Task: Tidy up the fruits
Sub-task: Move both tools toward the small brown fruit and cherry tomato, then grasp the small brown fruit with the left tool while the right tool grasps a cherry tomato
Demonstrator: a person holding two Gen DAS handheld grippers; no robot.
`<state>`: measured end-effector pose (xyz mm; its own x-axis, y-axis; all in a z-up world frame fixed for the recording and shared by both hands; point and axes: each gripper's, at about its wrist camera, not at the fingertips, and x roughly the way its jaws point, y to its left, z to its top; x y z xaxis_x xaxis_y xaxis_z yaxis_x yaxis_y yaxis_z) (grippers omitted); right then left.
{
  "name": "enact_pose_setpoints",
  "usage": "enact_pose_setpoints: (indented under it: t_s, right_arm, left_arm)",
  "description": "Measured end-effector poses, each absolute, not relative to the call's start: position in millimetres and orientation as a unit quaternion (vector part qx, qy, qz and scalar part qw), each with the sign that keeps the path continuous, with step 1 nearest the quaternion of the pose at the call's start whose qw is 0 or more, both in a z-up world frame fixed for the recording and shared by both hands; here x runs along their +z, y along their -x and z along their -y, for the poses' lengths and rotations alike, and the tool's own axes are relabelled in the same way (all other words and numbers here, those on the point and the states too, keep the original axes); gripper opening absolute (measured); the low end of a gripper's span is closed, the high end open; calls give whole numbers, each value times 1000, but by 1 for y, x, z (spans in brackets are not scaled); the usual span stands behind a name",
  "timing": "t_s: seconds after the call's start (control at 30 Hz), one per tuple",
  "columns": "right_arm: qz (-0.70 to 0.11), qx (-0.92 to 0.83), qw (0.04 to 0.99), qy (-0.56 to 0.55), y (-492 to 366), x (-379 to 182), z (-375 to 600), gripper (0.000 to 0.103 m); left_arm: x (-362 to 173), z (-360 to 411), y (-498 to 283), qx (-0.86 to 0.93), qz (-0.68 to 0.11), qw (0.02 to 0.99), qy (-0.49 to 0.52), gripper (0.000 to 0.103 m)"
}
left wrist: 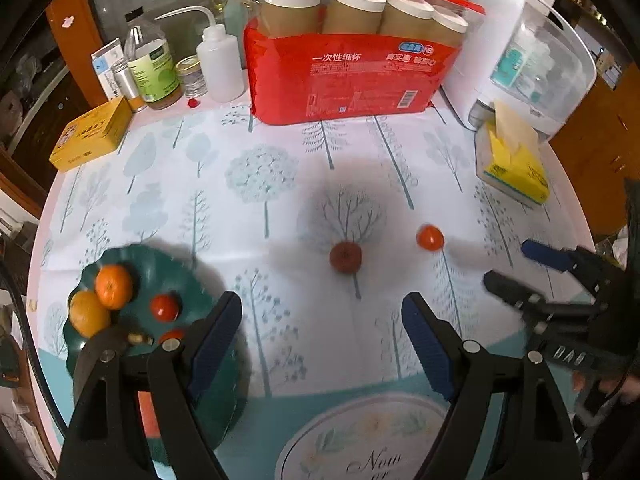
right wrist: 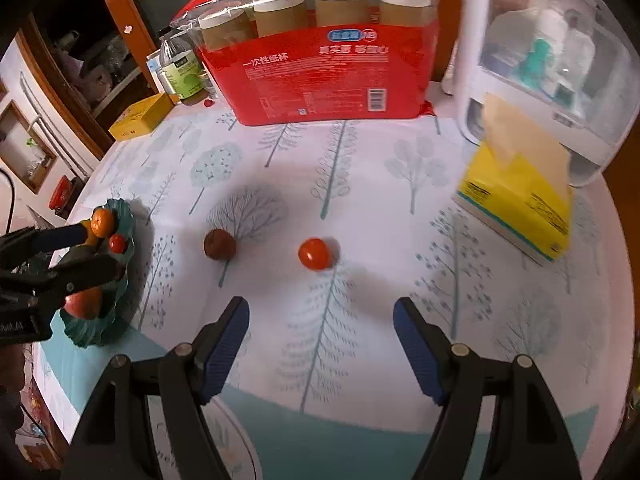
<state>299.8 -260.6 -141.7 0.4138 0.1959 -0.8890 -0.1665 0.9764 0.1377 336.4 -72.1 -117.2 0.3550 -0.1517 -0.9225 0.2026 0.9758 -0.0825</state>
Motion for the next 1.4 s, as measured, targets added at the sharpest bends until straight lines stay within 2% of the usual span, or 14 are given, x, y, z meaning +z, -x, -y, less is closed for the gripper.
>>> enact_pose_setpoints:
  t_s: [0.6,0.73,0.8,0.97,1.17,1.27,1.4]
  right_arm:
    - [-453,112,884,-12,-323,-202,248,75]
    - [-454,115,883,-9,-325,-208,245,68]
    - [-462,121,879,-17,-327,-211,245,65]
    - [-463,119,878,-21,-328,-215,246,56]
    - [-457,121,881,-18,-326,-217,246,46]
    - [-453,124,882,-19,-326,-218,246,44]
    - [-454,126,882,-18,-327,-220,245,34]
  left_arm:
    - [-200,87,-387,-98,-594,798,20,79]
    - [-208,89,-391,-114,-591,798,36,77]
    - [-210,92,-392,-118,-588,799,35,70]
    - [-217,97,-396,-123,-589,798,36,62]
    - [-226,105,-399,-133,-592,794,36,41]
    - [-228,107,-399,-133,-590,796,33,36]
    - [-229,109,-399,-136,-586,798,31,29]
